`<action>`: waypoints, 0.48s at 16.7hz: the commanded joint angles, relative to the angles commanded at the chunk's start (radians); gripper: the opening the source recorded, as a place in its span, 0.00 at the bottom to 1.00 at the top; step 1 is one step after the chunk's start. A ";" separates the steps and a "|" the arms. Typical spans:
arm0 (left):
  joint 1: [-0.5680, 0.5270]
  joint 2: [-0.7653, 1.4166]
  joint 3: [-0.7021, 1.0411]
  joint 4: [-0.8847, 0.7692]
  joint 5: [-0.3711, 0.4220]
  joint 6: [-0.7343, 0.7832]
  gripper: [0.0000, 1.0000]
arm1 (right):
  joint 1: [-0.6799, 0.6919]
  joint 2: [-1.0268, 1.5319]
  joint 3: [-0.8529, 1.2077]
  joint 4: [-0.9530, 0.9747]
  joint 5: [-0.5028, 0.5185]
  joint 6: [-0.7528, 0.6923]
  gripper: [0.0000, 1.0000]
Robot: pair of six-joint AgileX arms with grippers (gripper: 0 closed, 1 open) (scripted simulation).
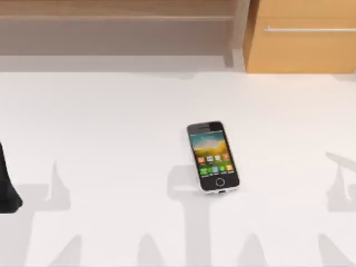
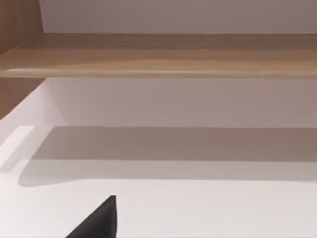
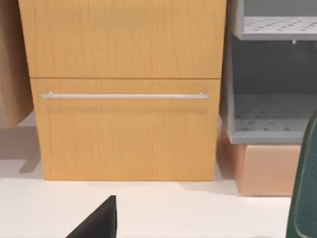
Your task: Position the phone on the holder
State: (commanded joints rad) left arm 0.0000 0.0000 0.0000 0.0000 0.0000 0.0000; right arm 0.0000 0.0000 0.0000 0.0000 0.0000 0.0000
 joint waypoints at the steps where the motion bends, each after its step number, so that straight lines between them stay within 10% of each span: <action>1: 0.000 0.000 0.000 0.000 0.000 0.000 1.00 | 0.000 0.000 0.000 0.000 0.000 0.000 1.00; 8: 0.000 0.000 0.000 0.000 0.000 0.000 1.00 | 0.051 0.212 0.208 -0.096 0.000 0.012 1.00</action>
State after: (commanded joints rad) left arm 0.0000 0.0000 0.0000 0.0000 0.0000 0.0000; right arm 0.0509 0.2119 0.2081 -0.0964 -0.0002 0.0120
